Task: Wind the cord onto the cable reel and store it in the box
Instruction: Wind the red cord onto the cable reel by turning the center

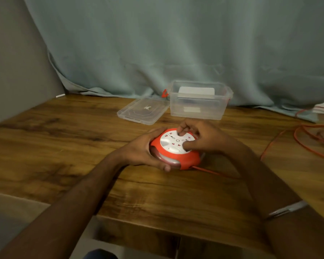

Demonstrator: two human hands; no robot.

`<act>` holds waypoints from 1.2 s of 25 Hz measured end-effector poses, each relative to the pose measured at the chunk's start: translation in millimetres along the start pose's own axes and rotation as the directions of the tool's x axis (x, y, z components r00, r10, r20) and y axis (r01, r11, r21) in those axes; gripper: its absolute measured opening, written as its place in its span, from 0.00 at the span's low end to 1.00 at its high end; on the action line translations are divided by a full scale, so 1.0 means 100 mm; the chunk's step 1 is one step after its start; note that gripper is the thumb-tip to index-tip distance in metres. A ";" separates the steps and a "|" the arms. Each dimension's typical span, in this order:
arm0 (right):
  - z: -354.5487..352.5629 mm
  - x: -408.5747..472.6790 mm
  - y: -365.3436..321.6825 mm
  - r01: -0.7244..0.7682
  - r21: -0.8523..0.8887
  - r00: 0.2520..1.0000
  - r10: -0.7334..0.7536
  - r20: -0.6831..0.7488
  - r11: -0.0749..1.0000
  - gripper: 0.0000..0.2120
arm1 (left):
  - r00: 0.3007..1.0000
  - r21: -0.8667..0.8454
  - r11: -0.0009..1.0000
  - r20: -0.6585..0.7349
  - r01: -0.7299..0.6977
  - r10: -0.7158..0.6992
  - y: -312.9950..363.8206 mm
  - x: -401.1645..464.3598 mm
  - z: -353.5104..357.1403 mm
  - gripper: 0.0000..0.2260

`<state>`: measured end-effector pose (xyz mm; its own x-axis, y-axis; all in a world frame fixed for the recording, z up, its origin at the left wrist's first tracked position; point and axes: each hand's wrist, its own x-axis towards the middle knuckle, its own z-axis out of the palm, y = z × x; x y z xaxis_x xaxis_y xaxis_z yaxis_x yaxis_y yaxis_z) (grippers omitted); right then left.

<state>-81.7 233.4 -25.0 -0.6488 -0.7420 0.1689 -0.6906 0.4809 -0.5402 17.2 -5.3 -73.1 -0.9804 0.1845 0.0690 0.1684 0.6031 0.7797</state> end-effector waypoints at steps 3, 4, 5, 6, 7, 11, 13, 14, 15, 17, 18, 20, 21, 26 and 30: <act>-0.10 -0.05 0.08 0.002 0.061 1.000 -0.004 0.031 0.998 0.26 | 0.999 0.010 0.999 0.011 -0.031 0.030 0.01 0.01 0.01 0.58; -0.11 -0.05 0.09 -0.010 0.072 1.000 0.008 0.027 0.997 0.25 | 0.999 0.009 0.999 0.014 -0.049 0.049 0.00 0.03 0.01 0.56; -0.13 -0.05 0.07 -0.021 0.078 0.999 0.019 0.028 0.997 0.24 | 0.998 0.010 0.998 0.013 -0.066 0.066 -0.01 0.04 0.02 0.53; -0.13 -0.05 0.07 -0.031 0.075 0.999 0.029 0.027 0.997 0.22 | 0.998 0.024 0.997 0.011 -0.068 0.068 -0.01 0.04 0.01 0.51; -0.14 -0.05 0.07 -0.038 0.089 0.999 0.036 0.028 0.995 0.21 | 0.998 0.051 0.997 0.014 -0.066 0.065 -0.02 0.05 0.01 0.51; -0.10 -0.03 0.03 -0.041 0.084 0.999 0.040 0.009 0.996 0.22 | 0.997 0.120 0.990 0.035 -0.068 0.064 -0.09 0.11 -0.02 0.65; -0.08 -0.02 0.00 -0.053 0.046 0.999 0.053 -0.004 0.998 0.21 | 0.995 0.090 0.991 0.027 -0.099 0.097 -0.09 0.11 -0.03 0.61; -0.06 -0.02 -0.02 -0.050 0.013 0.999 0.050 -0.016 0.999 0.20 | 0.993 0.091 0.989 0.019 -0.115 0.114 -0.08 0.11 -0.02 0.56; -0.03 -0.01 -0.03 -0.043 -0.022 0.998 0.043 -0.034 0.999 0.21 | 0.992 0.097 0.987 0.005 -0.124 0.125 -0.07 0.10 -0.01 0.50; 0.04 0.00 -0.07 -0.043 -0.093 0.997 0.036 -0.072 0.995 0.23 | 0.990 0.083 0.987 -0.025 -0.137 0.139 -0.04 0.10 -0.01 0.43; 0.08 0.00 -0.10 -0.046 -0.124 0.995 0.035 -0.090 0.991 0.23 | 0.989 0.068 0.987 -0.037 -0.144 0.147 -0.04 0.09 -0.02 0.42; 0.15 -0.01 -0.16 -0.052 -0.171 0.991 0.030 -0.129 0.984 0.23 | 0.990 0.045 0.990 -0.039 -0.136 0.138 -0.02 0.05 -0.03 0.42; 0.18 -0.01 -0.18 -0.053 -0.182 0.987 0.025 -0.156 0.982 0.24 | 0.991 0.037 0.991 -0.028 -0.130 0.132 -0.02 0.04 -0.04 0.42; 0.28 0.03 -0.19 0.012 -0.153 0.978 -0.043 -0.204 0.988 0.23 | 0.990 0.081 0.991 -0.078 -0.109 0.115 0.00 0.02 0.05 0.46; 0.22 -0.09 -0.15 0.062 -0.097 0.966 -0.084 -0.246 0.993 0.08 | 0.998 0.064 0.997 -0.055 -0.040 0.044 0.11 -0.03 0.06 0.51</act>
<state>-58.5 222.4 -36.5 -0.6469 -0.6419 0.4117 -0.7573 0.4772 -0.4458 22.6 5.1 -68.5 -0.9763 0.1676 0.1372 0.2138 0.6438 0.7348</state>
